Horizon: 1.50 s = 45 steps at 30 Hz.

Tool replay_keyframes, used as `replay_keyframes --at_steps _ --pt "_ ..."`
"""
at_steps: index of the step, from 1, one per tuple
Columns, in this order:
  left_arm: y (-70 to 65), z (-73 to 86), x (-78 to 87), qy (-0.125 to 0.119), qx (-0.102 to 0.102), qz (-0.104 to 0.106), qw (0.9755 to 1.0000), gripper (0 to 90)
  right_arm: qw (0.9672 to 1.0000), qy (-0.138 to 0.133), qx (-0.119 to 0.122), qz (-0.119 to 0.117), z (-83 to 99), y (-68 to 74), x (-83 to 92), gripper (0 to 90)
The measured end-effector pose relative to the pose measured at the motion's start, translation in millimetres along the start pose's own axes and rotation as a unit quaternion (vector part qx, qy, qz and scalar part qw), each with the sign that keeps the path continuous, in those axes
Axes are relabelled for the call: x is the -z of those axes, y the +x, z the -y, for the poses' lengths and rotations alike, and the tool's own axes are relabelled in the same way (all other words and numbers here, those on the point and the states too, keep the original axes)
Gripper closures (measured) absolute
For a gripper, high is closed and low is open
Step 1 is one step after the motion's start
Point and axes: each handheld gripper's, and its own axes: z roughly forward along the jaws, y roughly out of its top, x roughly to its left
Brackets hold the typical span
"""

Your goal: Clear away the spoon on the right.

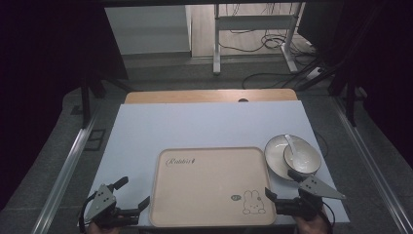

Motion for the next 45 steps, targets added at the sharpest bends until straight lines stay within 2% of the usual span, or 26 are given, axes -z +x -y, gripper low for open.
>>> replay_keyframes --at_steps 6,10,19,31,45 --pt "2.4 1.4 -0.5 0.001 0.008 0.001 1.0000 2.4 0.9998 0.016 0.014 -0.003 0.4 2.4 -2.9 0.0" --pt "4.0 2.1 -0.5 0.000 0.013 0.000 0.9999 2.4 0.9997 0.014 0.019 -0.003 0.2 3.2 -2.9 0.0" --pt "4.1 2.3 -0.8 0.000 0.012 -0.001 0.9999 2.3 0.9998 0.013 0.016 -0.007 -0.5 2.4 -1.7 0.0" --pt "4.4 2.3 -0.5 -0.002 0.012 -0.001 0.9999 2.2 0.9991 0.037 0.018 -0.010 -2.2 2.2 -2.7 0.3" --pt "4.8 2.3 -0.1 -0.003 0.014 -0.002 0.9999 2.2 0.9988 0.049 0.006 -0.006 -7.3 -0.9 -2.2 0.3"
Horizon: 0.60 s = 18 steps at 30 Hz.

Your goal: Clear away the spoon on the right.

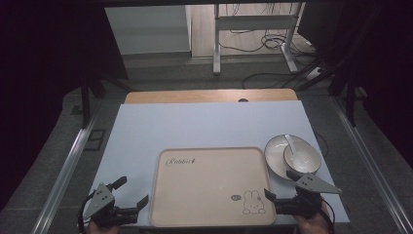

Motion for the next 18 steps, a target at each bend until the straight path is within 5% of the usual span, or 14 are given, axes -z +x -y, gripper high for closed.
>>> replay_keyframes --at_steps 18 --pt "0.7 0.5 -0.6 0.000 0.005 0.003 1.0000 2.2 0.9992 0.021 -0.032 -0.009 -10.0 -1.6 -2.4 0.3"
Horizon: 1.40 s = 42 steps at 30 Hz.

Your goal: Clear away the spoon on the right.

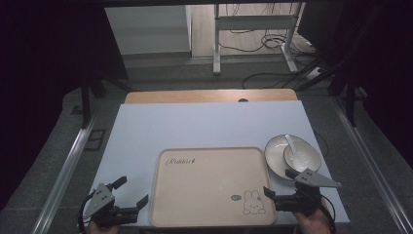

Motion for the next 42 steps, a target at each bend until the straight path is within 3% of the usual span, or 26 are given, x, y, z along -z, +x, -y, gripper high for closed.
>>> replay_keyframes --at_steps 12,23,42 --pt "0.2 0.1 -0.2 0.002 0.003 -0.001 1.0000 2.3 0.9998 0.014 -0.014 0.001 -7.4 -3.0 0.3 0.0" --pt "0.4 0.1 -0.4 0.003 0.004 -0.002 1.0000 2.3 0.9991 0.038 0.009 0.017 -14.3 -2.9 -3.8 0.0" --pt "1.0 0.2 0.3 0.001 0.006 -0.002 1.0000 2.3 0.9989 0.041 0.006 0.024 -30.2 -21.1 0.6 4.7"
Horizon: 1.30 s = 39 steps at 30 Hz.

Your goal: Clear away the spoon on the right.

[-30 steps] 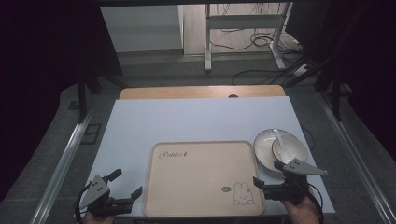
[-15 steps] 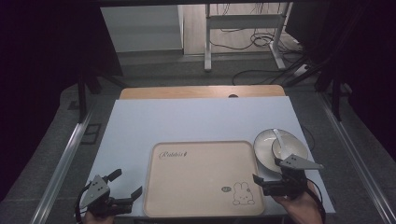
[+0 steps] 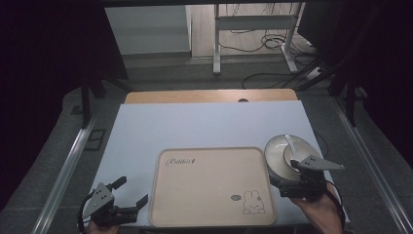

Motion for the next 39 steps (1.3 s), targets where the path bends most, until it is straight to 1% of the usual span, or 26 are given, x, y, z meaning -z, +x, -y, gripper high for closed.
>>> replay_keyframes --at_steps 3,10,17,22,31,39 --pt "-0.1 -0.1 0.2 -0.001 0.000 0.000 1.0000 2.3 1.0000 0.006 0.003 0.004 -3.1 -1.4 -0.9 6.4" --pt "0.4 -0.1 0.2 -0.001 0.000 0.000 1.0000 2.3 0.9999 0.007 0.005 0.008 -8.1 -8.2 -1.5 12.1" --pt "0.3 -0.1 0.3 -0.001 -0.001 -0.001 1.0000 2.4 0.9997 0.015 0.011 0.012 -10.5 -15.0 -2.5 19.0" --pt "0.3 -0.1 0.3 -0.001 -0.001 -0.001 1.0000 2.3 0.9996 0.019 0.011 0.016 -13.0 -18.8 -2.7 20.5" --pt "0.5 -0.2 1.0 -0.003 -0.001 -0.003 1.0000 2.4 0.9991 0.029 0.010 0.030 -19.7 -27.0 -2.8 25.5" --pt "0.6 -0.1 0.6 -0.001 0.000 -0.003 1.0000 2.4 0.9979 0.042 0.012 0.048 -25.1 -39.7 -3.0 28.2"
